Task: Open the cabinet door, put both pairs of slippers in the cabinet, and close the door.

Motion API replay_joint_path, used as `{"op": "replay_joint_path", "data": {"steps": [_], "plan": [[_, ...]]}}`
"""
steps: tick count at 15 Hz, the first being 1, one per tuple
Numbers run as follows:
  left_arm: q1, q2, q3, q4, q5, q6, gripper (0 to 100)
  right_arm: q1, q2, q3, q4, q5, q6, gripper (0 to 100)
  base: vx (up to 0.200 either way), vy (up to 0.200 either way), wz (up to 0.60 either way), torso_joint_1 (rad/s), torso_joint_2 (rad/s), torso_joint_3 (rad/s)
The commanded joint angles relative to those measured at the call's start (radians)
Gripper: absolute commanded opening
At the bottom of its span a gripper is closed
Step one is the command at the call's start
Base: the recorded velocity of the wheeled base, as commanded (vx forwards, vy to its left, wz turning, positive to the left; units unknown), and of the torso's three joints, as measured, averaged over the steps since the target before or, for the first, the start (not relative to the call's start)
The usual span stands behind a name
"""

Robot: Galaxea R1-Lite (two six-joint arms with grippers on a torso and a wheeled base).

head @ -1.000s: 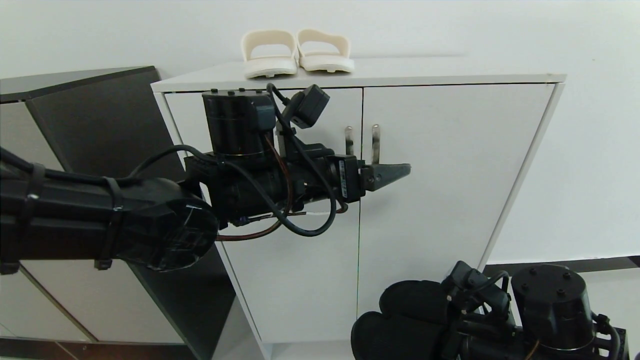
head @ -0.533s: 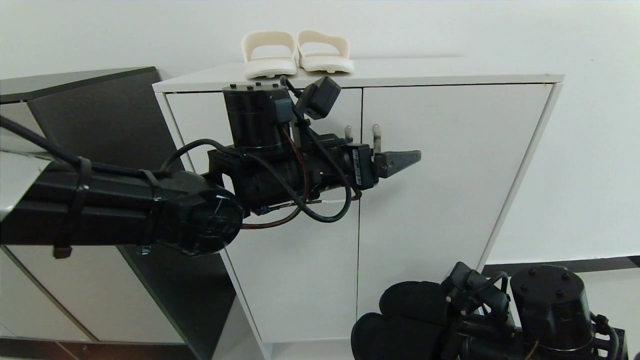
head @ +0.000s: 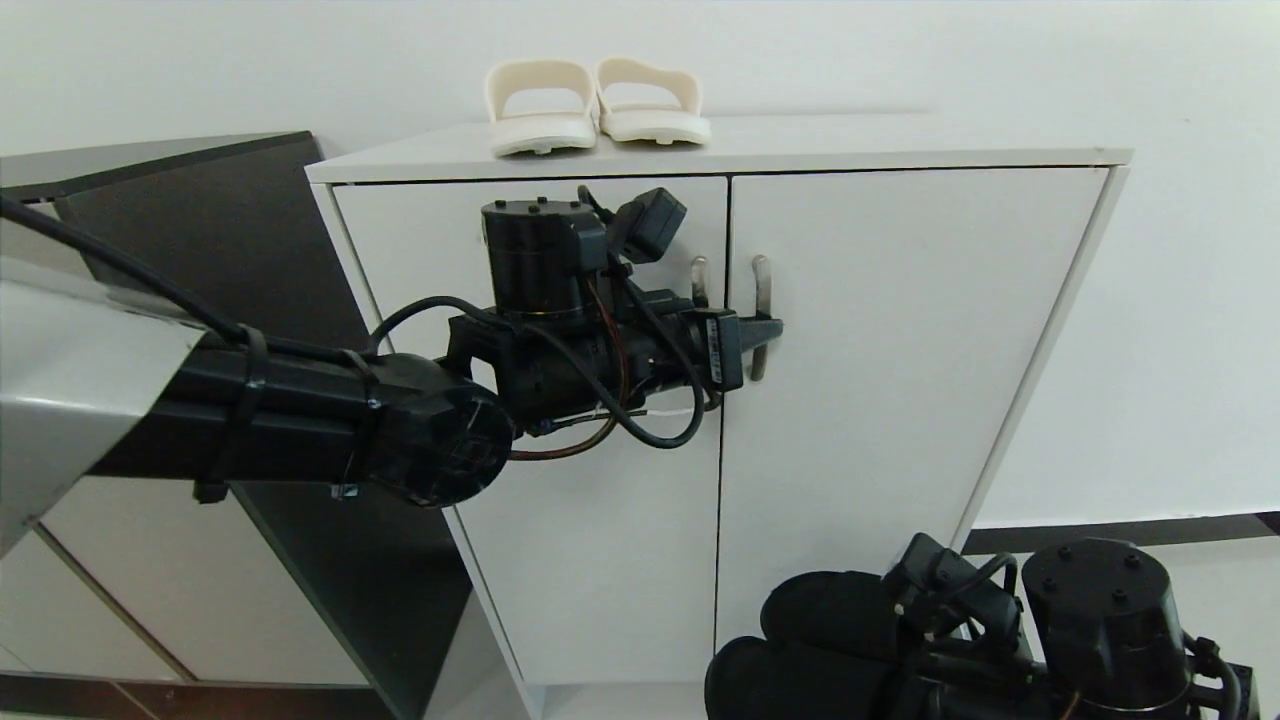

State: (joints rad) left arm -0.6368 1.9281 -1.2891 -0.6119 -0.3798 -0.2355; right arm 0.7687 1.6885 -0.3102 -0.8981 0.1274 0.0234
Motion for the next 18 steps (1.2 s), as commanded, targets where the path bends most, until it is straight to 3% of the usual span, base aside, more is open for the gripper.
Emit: {"op": "replay_joint_path", "data": {"steps": [1, 5, 11, 12, 15, 18], "plan": [[-0.02, -0.043, 0.027, -0.003, -0.004, -0.004, 0, 0.003, -0.004, 0.011, -0.001, 0.021, 0.0, 0, 0.0, 0.0, 0.0, 0.0, 0.0, 0.0], [-0.067, -0.132, 0.122, -0.006, -0.004, -0.004, 0, 0.003, -0.067, 0.079, -0.044, 0.175, -0.005, 0, 0.0, 0.0, 0.0, 0.0, 0.0, 0.0], [-0.113, -0.31, 0.284, -0.008, -0.002, -0.005, 0, 0.001, -0.067, 0.099, -0.048, 0.192, -0.059, 0, 0.0, 0.0, 0.0, 0.0, 0.0, 0.0], [-0.112, -0.313, 0.286, -0.009, -0.002, -0.005, 0, 0.001, -0.067, 0.099, -0.048, 0.192, -0.059, 0, 0.0, 0.0, 0.0, 0.0, 0.0, 0.0], [-0.021, -0.25, 0.272, -0.108, -0.002, -0.011, 0, 0.003, -0.061, 0.092, -0.048, 0.19, -0.06, 0, 0.0, 0.0, 0.0, 0.0, 0.0, 0.0], [-0.014, -0.161, 0.189, -0.111, -0.002, -0.039, 0, 0.021, -0.05, 0.08, -0.048, 0.185, -0.06, 0, 0.0, 0.0, 0.0, 0.0, 0.0, 0.0]]}}
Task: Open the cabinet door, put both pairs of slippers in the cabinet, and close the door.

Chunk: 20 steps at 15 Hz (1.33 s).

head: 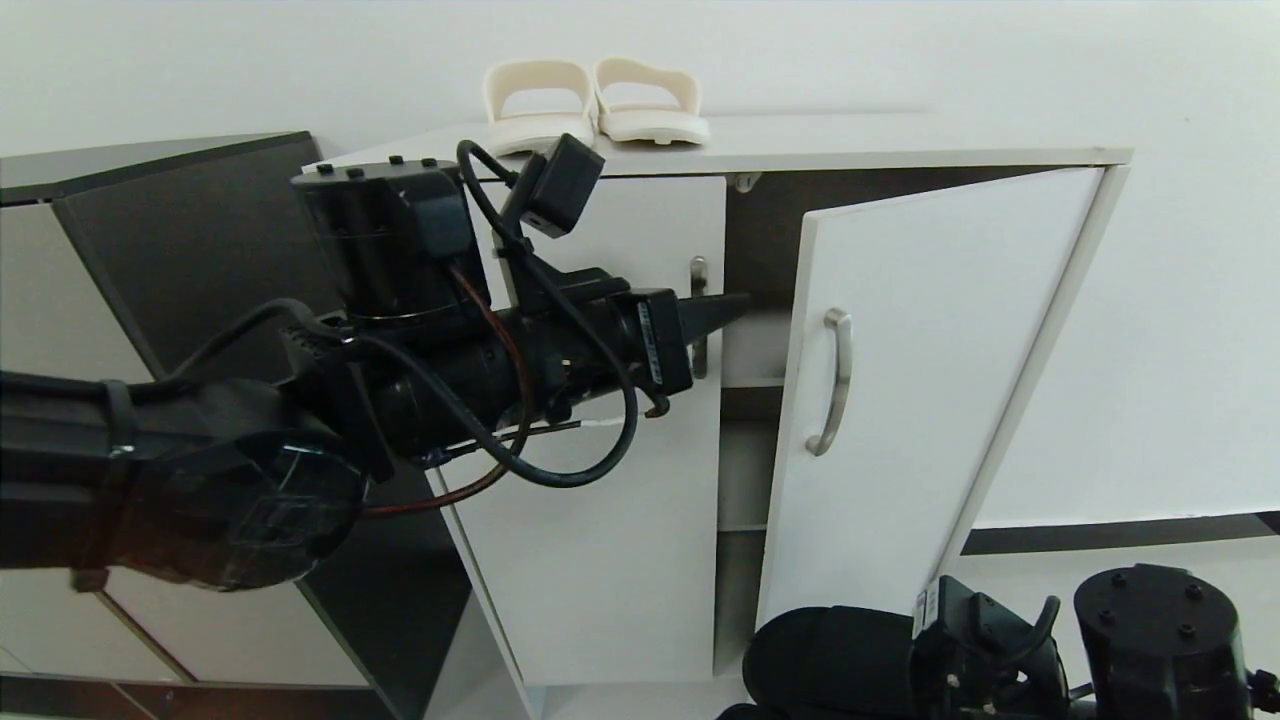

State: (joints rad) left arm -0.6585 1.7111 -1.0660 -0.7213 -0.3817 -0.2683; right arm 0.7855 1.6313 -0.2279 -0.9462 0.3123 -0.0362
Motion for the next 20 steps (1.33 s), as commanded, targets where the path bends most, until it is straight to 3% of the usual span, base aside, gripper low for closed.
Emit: {"op": "replay_joint_path", "data": {"steps": [1, 5, 11, 14, 20], "plan": [[0.008, 0.085, -0.06, 0.0, 0.0, -0.008, 0, 0.006, 0.007, -0.002, 0.0, 0.001, -0.001, 0, 0.0, 0.0, 0.0, 0.0, 0.0, 0.0], [0.01, 0.16, -0.147, 0.026, 0.0, -0.008, 0, 0.011, 0.009, -0.004, 0.0, -0.004, -0.022, 0, 0.0, 0.0, 0.0, 0.0, 0.0, 0.0], [0.008, 0.168, -0.15, 0.034, 0.0, -0.008, 0, 0.043, -0.001, -0.016, 0.003, -0.004, -0.027, 0, 0.0, 0.0, 0.0, 0.0, 0.0, 0.0], [-0.004, 0.154, -0.132, 0.033, 0.0, -0.008, 0, 0.073, -0.011, 0.018, 0.001, -0.002, -0.027, 0, -0.2, 0.0, 0.0, 0.001, 0.0, -0.002], [-0.162, 0.104, -0.088, 0.025, 0.0, -0.005, 0, 0.141, -0.056, 0.055, 0.003, -0.001, -0.027, 0, -0.2, 0.0, 0.0, 0.001, 0.0, 0.002]]}}
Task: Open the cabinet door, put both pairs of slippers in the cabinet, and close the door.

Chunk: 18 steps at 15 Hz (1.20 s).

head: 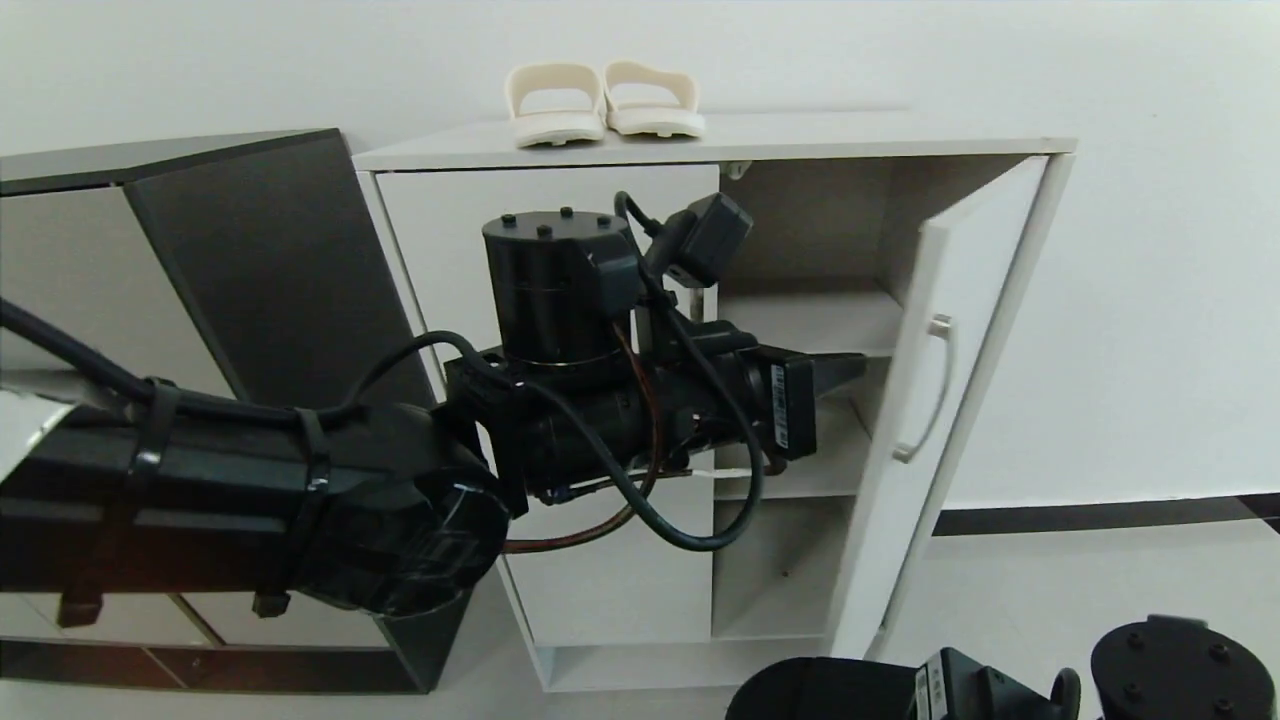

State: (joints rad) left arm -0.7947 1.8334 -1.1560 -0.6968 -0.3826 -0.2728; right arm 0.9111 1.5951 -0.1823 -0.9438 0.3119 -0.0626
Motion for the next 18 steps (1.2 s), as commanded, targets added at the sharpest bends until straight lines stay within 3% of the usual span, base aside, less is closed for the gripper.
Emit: {"op": "replay_joint_path", "data": {"steps": [1, 4, 7, 8, 9, 10, 11, 12, 13, 14, 15, 16, 17, 18], "plan": [[-0.07, -0.017, -0.001, 0.0, 0.001, 0.001, 0, 0.032, -0.029, 0.012, -0.001, -0.001, 0.0, 0, -0.2, 0.0, 0.0, -0.002, 0.0, 0.002], [-0.08, 0.001, -0.011, -0.003, 0.001, 0.001, 0, 0.031, -0.018, 0.007, -0.003, -0.002, 0.001, 0, -0.2, 0.0, 0.0, 0.005, 0.0, 0.001], [0.051, -0.034, 0.027, -0.033, 0.019, 0.004, 0, -0.021, 0.019, -0.037, -0.003, -0.004, 0.009, 0, 0.0, 0.0, 0.0, 0.0, 0.0, 0.0], [0.068, -0.051, 0.033, -0.032, 0.031, 0.006, 0, -0.037, 0.028, -0.045, -0.003, -0.004, 0.009, 0, 0.0, 0.0, 0.0, 0.0, 0.0, 0.0], [0.123, -0.154, 0.099, -0.021, 0.097, 0.007, 0, -0.08, 0.052, -0.06, -0.004, -0.004, 0.01, 0, 0.0, 0.0, 0.0, 0.0, 0.0, 0.0], [0.144, -0.266, 0.171, 0.025, 0.166, 0.007, 0, -0.106, 0.063, -0.074, -0.004, -0.014, 0.01, 0, 0.0, 0.0, 0.0, 0.0, 0.0, 0.0], [0.157, -0.402, 0.239, 0.137, 0.271, 0.009, 0, -0.133, 0.08, -0.1, -0.004, -0.074, 0.01, 0, 0.0, 0.0, 0.0, 0.0, 0.0, 0.0], [0.175, -0.574, 0.297, 0.312, 0.436, 0.018, 0, -0.155, 0.1, -0.134, -0.004, -0.166, 0.03, 0, 0.0, 0.0, 0.0, 0.0, 0.0, 0.0], [0.201, -0.735, 0.331, 0.481, 0.605, 0.044, 0, -0.159, 0.123, -0.172, -0.006, -0.261, 0.073, 0, 0.0, 0.0, 0.0, 0.0, 0.0, 0.0], [0.218, -0.896, 0.343, 0.628, 0.715, 0.079, 0, -0.159, 0.137, -0.223, -0.007, -0.346, 0.124, 0, 0.0, 0.0, 0.0, 0.0, 0.0, 0.0], [0.224, -1.068, 0.338, 0.767, 0.749, 0.13, 0, -0.159, 0.158, -0.27, -0.007, -0.405, 0.168, 0, 0.0, 0.0, 0.0, 0.0, 0.0, 0.0], [0.313, -1.2, 0.338, 0.875, 0.755, 0.173, 0, -0.161, 0.18, -0.302, -0.009, -0.438, 0.193, 0, 0.0, 0.0, 0.0, 0.0, 0.0, 0.0], [0.485, -1.312, 0.358, 0.967, 0.755, 0.201, 0, -0.169, 0.19, -0.307, -0.01, -0.462, 0.201, 0, 0.0, 0.0, 0.0, 0.0, 0.0, 0.0], [0.618, -1.408, 0.4, 1.022, 0.757, 0.211, 0, -0.173, 0.194, -0.307, -0.012, -0.465, 0.201, 0, 0.0, 0.0, 0.0, 0.0, 0.0, 0.0]]}}
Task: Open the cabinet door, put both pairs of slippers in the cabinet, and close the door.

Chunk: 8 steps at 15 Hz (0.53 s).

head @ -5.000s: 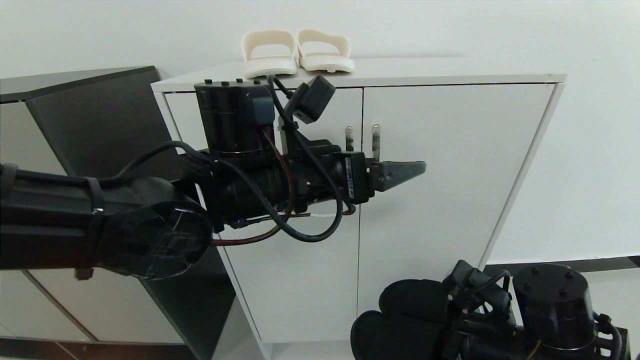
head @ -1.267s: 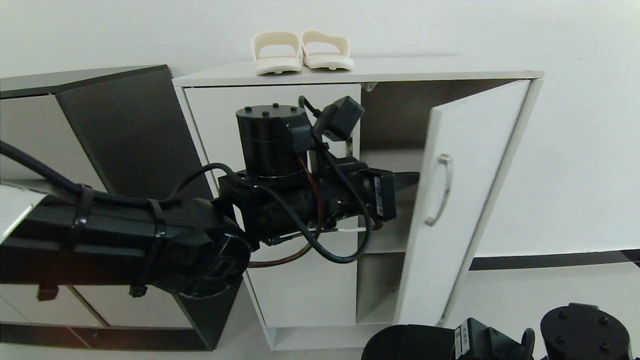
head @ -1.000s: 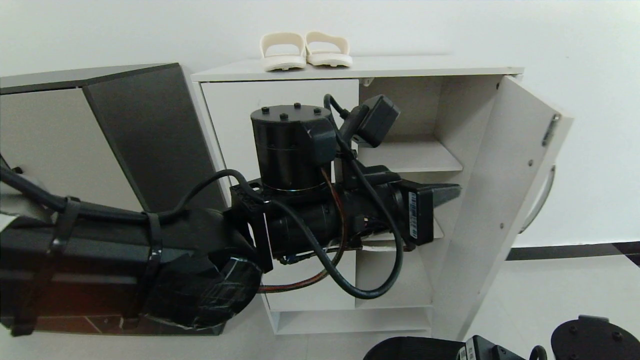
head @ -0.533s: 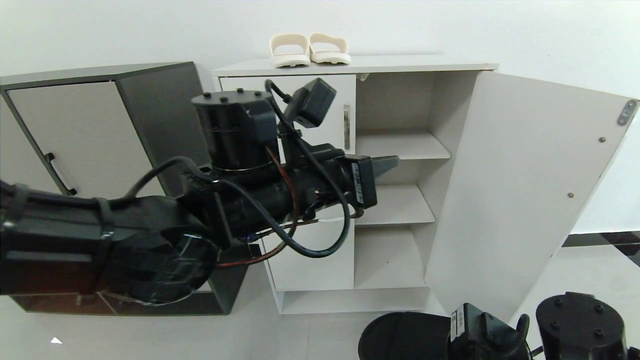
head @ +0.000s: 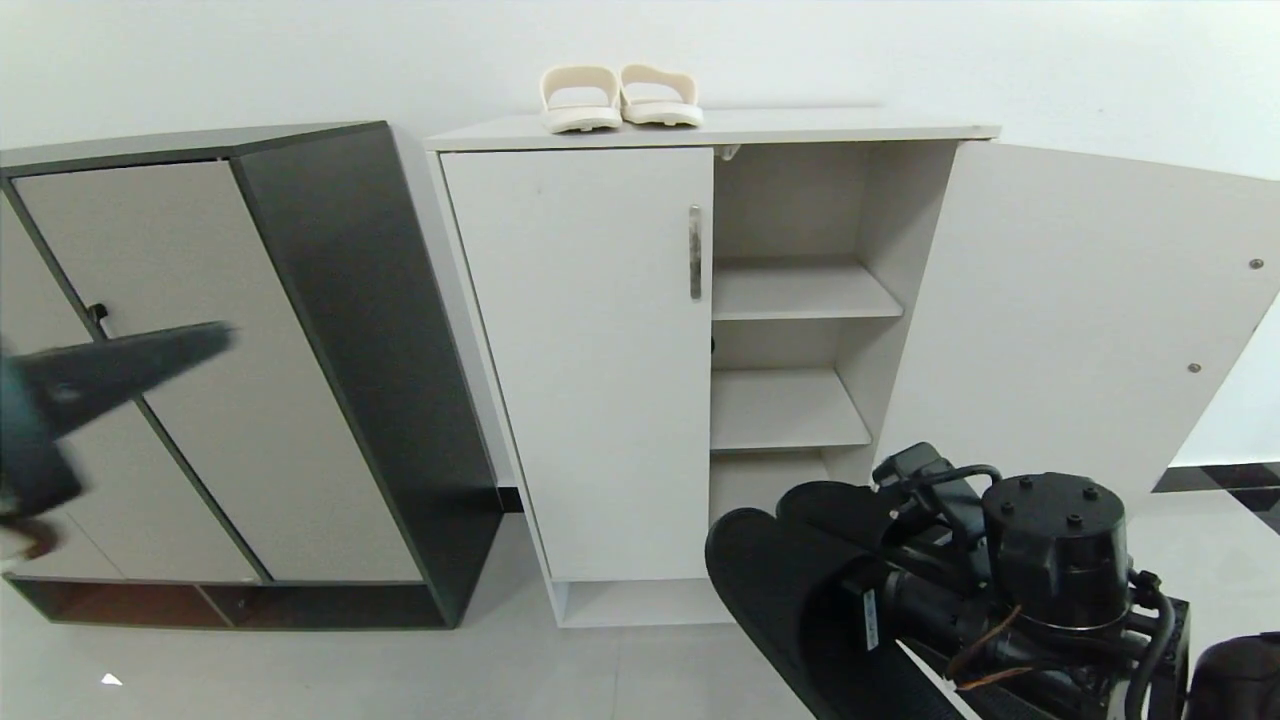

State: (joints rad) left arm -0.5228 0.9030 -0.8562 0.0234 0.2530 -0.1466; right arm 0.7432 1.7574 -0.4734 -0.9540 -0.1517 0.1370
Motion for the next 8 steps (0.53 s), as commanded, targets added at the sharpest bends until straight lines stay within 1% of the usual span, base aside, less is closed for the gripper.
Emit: {"op": "replay_joint_path", "data": {"steps": [1, 2, 3, 4, 5, 6, 7, 8], "plan": [[0.463, -0.587, 0.161, 0.309, 0.115, 0.104, 0, -0.005, 0.031, -0.014, -0.002, -0.002, 0.001, 0, 0.0, 0.0, 0.0, 0.0, 0.0, 0.0], [0.523, -0.661, 0.224, 0.311, 0.109, 0.111, 0, -0.005, 0.031, -0.014, -0.002, -0.002, 0.001, 0, 0.0, 0.0, 0.0, 0.0, 0.0, 0.0], [0.561, -0.731, 0.299, 0.308, 0.104, 0.125, 0, -0.005, 0.031, -0.014, -0.002, -0.002, 0.001, 0, 0.0, 0.0, 0.0, 0.0, 0.0, 0.0], [0.575, -0.831, 0.417, 0.306, 0.068, 0.16, 0, -0.004, 0.031, -0.002, -0.003, -0.002, 0.001, 0, 0.0, 0.0, 0.0, 0.0, 0.0, 0.0], [0.557, -0.848, 0.5, 0.277, 0.06, 0.159, 0, -0.004, 0.033, -0.001, -0.011, -0.002, 0.0, 0, 0.0, 0.0, 0.0, 0.0, 0.0, 0.0], [0.537, -0.878, 0.58, 0.193, 0.048, 0.153, 0, -0.004, 0.033, 0.004, -0.015, -0.002, 0.0, 0, 0.0, 0.0, 0.0, 0.0, 0.0, 0.0], [0.524, -0.903, 0.68, 0.121, -0.001, 0.163, 0, -0.004, 0.033, 0.006, -0.017, -0.002, 0.0, 0, 0.0, 0.0, 0.0, 0.0, 0.0, 0.0], [0.526, -0.903, 0.74, 0.073, -0.034, 0.163, 0, -0.004, 0.033, 0.006, -0.017, 0.0, -0.002, 0, 0.0, 0.0, 0.0, 0.0, 0.0, 0.0]]}}
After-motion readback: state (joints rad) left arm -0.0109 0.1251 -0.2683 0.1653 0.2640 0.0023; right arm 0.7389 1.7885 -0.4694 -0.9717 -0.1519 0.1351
